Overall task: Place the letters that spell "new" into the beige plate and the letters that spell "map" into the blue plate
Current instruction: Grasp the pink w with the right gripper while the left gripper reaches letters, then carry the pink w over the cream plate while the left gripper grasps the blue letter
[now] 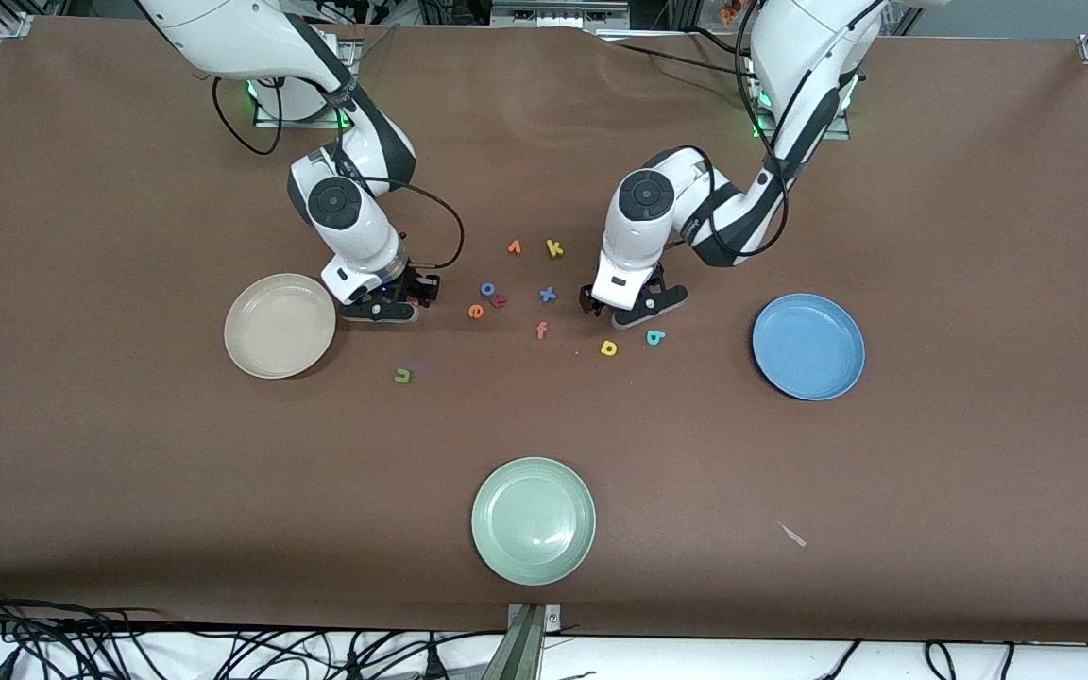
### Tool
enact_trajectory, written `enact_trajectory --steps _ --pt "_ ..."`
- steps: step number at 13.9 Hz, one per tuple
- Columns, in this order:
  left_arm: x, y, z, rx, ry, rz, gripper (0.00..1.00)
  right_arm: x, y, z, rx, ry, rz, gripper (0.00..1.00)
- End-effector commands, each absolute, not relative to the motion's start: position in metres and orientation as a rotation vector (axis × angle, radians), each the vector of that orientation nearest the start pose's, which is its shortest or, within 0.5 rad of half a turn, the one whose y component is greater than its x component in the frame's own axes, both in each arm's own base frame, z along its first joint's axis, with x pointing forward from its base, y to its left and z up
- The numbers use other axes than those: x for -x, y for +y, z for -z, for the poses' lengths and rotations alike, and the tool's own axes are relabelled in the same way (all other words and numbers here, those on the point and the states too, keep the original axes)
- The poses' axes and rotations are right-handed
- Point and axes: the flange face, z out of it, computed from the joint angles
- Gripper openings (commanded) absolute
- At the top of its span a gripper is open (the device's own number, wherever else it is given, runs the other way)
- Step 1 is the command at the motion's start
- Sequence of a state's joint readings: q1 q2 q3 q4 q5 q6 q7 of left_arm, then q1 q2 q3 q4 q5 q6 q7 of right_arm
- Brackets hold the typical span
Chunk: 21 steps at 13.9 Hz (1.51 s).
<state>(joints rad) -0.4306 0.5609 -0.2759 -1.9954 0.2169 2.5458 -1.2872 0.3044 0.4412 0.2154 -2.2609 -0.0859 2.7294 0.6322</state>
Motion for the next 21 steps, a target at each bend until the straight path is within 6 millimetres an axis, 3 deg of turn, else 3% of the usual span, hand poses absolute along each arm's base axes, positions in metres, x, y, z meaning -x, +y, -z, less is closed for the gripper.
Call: enact_trajectory --steps 1,3,5,7,11,15,16,17,18,19,21 --pt "-0.467 -0.400 -0.180 3.085 -0.675 0.007 0.70 -0.466 0.276 -0.164 3.080 0.085 0.006 0.19" --pt "-0.467 -0.400 -0.176 3.085 -0.666 0.000 0.60 -0.466 0.276 -0.167 3.081 0.076 0.010 0.04" --pt "-0.466 -0.400 -0.175 3.089 -0.637 -0.003 0.56 -0.476 0.267 -0.181 3.086 0.062 0.050 0.02" --pt "-0.467 -0.399 -0.175 3.088 -0.636 -0.002 0.48 -0.487 0.249 -0.209 3.142 -0.004 0.010 0.02" --pt "-0.466 -0.400 -0.172 3.086 -0.621 -0.002 0.26 -0.513 0.193 -0.252 3.189 -0.226 -0.032 0.02" --pt "-0.464 -0.400 -0.170 3.084 -0.562 0.000 0.03 -0.525 0.114 -0.258 3.197 -0.434 -0.080 0.04" --pt "-0.466 -0.398 -0.172 3.083 -0.554 0.002 0.00 -0.521 0.106 -0.252 3.199 -0.431 -0.096 0.09" --pt "-0.466 -0.397 -0.175 3.074 -0.527 -0.004 0.00 -0.518 0.106 -0.249 3.199 -0.427 -0.109 0.21" --pt "-0.477 -0.399 -0.187 3.058 -0.509 -0.004 0.00 -0.517 0.106 -0.249 3.202 -0.405 -0.110 0.47" --pt "-0.488 -0.397 -0.197 3.017 -0.499 -0.034 0.00 -0.517 0.106 -0.249 3.203 -0.395 -0.112 0.57" --pt "-0.516 -0.385 -0.223 2.996 -0.455 -0.131 0.00 -0.518 0.115 -0.253 3.207 -0.359 -0.097 0.61"
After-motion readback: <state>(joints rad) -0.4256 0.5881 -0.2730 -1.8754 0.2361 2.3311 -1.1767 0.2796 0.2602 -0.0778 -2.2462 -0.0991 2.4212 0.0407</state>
